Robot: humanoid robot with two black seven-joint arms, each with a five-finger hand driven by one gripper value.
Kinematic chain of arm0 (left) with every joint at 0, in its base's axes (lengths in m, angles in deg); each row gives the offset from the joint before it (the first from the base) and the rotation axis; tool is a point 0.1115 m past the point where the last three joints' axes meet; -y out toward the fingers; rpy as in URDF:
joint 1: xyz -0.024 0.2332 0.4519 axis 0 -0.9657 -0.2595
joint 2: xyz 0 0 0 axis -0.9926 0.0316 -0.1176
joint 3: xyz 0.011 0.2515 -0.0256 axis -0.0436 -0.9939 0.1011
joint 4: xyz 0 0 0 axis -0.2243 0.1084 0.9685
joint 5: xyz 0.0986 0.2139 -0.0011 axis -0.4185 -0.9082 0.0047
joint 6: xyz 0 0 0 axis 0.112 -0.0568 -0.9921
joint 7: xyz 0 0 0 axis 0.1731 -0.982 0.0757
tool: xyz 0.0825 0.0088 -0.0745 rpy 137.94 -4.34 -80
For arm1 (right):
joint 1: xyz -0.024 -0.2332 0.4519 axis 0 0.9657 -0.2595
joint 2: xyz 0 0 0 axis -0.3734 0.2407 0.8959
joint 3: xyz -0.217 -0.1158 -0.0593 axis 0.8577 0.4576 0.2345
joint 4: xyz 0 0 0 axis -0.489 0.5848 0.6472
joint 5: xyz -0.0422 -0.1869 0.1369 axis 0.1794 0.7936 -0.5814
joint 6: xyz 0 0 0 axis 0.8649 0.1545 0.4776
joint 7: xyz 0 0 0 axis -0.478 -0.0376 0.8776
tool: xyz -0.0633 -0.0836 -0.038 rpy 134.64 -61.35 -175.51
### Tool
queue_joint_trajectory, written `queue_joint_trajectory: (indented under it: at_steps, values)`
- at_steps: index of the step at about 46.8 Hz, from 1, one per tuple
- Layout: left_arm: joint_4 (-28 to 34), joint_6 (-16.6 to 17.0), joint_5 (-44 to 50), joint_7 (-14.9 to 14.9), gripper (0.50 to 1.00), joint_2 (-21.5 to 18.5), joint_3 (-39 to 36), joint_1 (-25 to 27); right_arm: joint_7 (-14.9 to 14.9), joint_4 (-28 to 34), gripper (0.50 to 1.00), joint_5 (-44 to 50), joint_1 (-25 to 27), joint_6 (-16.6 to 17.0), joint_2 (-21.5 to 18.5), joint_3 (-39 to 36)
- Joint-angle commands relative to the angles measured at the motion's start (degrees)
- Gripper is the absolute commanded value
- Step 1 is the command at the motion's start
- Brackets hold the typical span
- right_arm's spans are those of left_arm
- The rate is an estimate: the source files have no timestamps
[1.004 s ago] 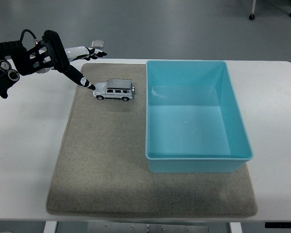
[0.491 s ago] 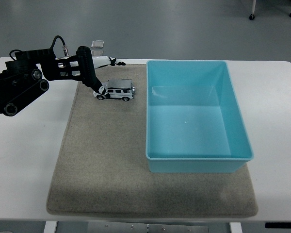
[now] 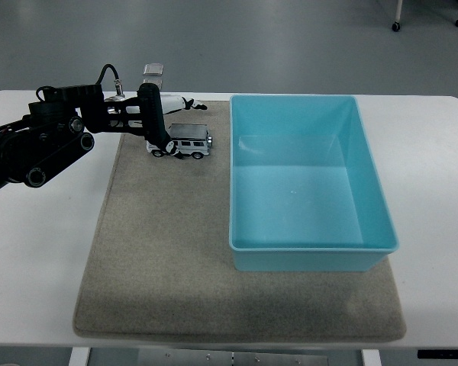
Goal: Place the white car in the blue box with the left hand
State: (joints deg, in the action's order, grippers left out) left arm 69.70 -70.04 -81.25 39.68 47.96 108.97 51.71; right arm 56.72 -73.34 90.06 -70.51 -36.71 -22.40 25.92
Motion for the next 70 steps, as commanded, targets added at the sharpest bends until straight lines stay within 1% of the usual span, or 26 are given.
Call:
queue_joint_trajectory:
  at_steps: [1, 4, 8, 10, 13, 15, 17, 18, 21, 23, 26, 30, 33, 35, 37, 39, 40, 41, 43, 46, 49, 52, 55, 59, 66, 70]
  values:
    - [0.0, 0.0, -1.1, 0.0, 0.981, 0.2, 0.0, 0.0, 0.0, 0.0, 0.936, 0.0, 0.0, 0.0, 0.0, 0.0]
    - [0.0, 0.0, -1.6, 0.0, 0.979, 0.3, -0.1, 0.0, 0.0, 0.0, 0.936, -0.1, 0.0, 0.1, 0.0, 0.0]
    - [0.0, 0.1, -1.9, 0.0, 0.962, 0.3, -1.0, 0.0, 0.0, 0.0, 0.936, 0.0, 0.0, 0.0, 0.0, 0.0]
    - [0.0, 0.1, -1.9, 0.0, 0.917, 0.3, -1.4, 0.0, 0.0, 0.0, 0.936, 0.0, 0.0, 0.0, 0.0, -0.1]
    - [0.0, 0.1, -1.9, 0.1, 0.891, 0.3, -2.0, 0.0, 0.0, 0.0, 0.936, 0.0, 0.0, 0.0, 0.0, -0.1]
    - [0.0, 0.1, -1.9, 0.0, 0.855, 0.2, -2.1, 0.0, 0.0, 0.0, 0.936, 0.0, 0.0, 0.1, 0.0, -0.1]
    - [0.0, 0.1, -2.0, 0.1, 0.842, 0.2, -2.1, 0.0, 0.0, 0.0, 0.936, -0.1, 0.0, 0.0, 0.0, 0.0]
    - [0.0, 0.1, -2.1, 0.0, 0.827, 0.2, -2.1, 0.1, 0.0, 0.0, 0.936, 0.0, 0.0, 0.0, 0.0, 0.0]
    - [0.1, 0.1, -3.1, 0.1, 0.814, 0.2, -2.0, 0.1, 0.0, 0.0, 0.936, 0.0, 0.1, 0.0, 0.0, 0.0]
    - [0.1, 0.1, -4.0, 0.1, 0.784, 0.2, -2.0, 0.1, 0.0, 0.0, 0.936, 0.0, 0.0, 0.1, 0.0, 0.0]
    - [0.1, 0.1, -4.9, 0.1, 0.761, 0.3, -2.0, 0.1, 0.0, 0.0, 0.936, 0.0, 0.0, 0.0, 0.0, -0.1]
    - [0.1, 0.1, -5.2, 0.2, 0.707, 0.3, -2.0, 0.2, 0.0, 0.0, 0.936, 0.0, 0.1, 0.0, 0.0, -0.1]
    - [0.2, 0.1, -5.3, 0.2, 0.694, 0.2, -2.0, 0.4, 0.0, 0.0, 0.936, 0.0, 0.0, 0.0, 0.0, -0.1]
    - [0.2, 0.1, -5.3, 0.2, 0.654, 0.2, -2.0, 0.5, 0.0, 0.0, 0.936, 0.0, 0.0, 0.0, 0.0, 0.0]
    - [0.3, 0.1, -5.3, 0.2, 0.628, 0.2, -2.0, 0.6, 0.0, 0.0, 0.936, -0.1, 0.0, 0.0, 0.0, 0.0]
    - [0.3, 0.1, -5.3, 0.2, 0.621, 0.1, -2.0, 0.6, 0.0, 0.0, 0.936, 0.0, 0.0, 0.0, 0.0, -0.1]
    - [0.3, 0.1, -5.3, 0.2, 0.613, 0.1, -2.0, 0.6, 0.0, 0.0, 0.936, 0.0, 0.0, 0.0, 0.0, -0.1]
    - [0.3, 0.1, -5.3, 0.2, 0.594, 0.1, -2.0, 0.6, 0.0, 0.0, 0.936, 0.0, 0.1, 0.0, 0.0, -0.1]
    - [0.3, 0.1, -5.3, 0.2, 0.583, 0.1, -2.0, 0.7, 0.0, 0.0, 0.936, 0.0, 0.0, 0.0, 0.0, -0.1]
    - [0.5, 0.1, -5.2, 0.2, 0.553, -0.1, -1.9, 1.1, 0.0, 0.0, 0.936, 0.0, 0.0, 0.0, 0.0, 0.0]
    - [0.8, 0.1, -5.2, 0.2, 0.542, -0.4, -1.9, 1.3, 0.0, 0.0, 0.936, 0.0, 0.0, 0.0, 0.0, -0.1]
    - [0.9, 0.1, -5.1, 0.2, 0.5, -0.7, -1.5, 1.5, 0.0, 0.0, 0.936, -0.1, 0.0, 0.0, 0.0, 0.0]
    - [1.1, 0.1, -4.9, 0.1, 0.5, -1.8, -1.4, 2.0, 0.0, 0.0, 0.936, 0.0, 0.0, 0.0, 0.0, -0.1]
    - [1.8, -0.3, -4.7, 0.0, 0.5, -4.7, -1.4, 3.7, 0.0, 0.0, 0.936, 0.0, 0.0, 0.0, 0.0, -0.1]
    - [3.5, -1.3, -4.3, -0.6, 0.5, -7.3, -1.2, 6.9, 0.0, 0.0, 0.936, 0.0, 0.0, 0.1, 0.0, -0.1]
    - [3.6, -3.6, -3.9, -1.0, 0.5, -8.0, -1.2, 9.5, 0.0, 0.0, 0.936, 0.0, 0.0, 0.0, 0.0, -0.1]
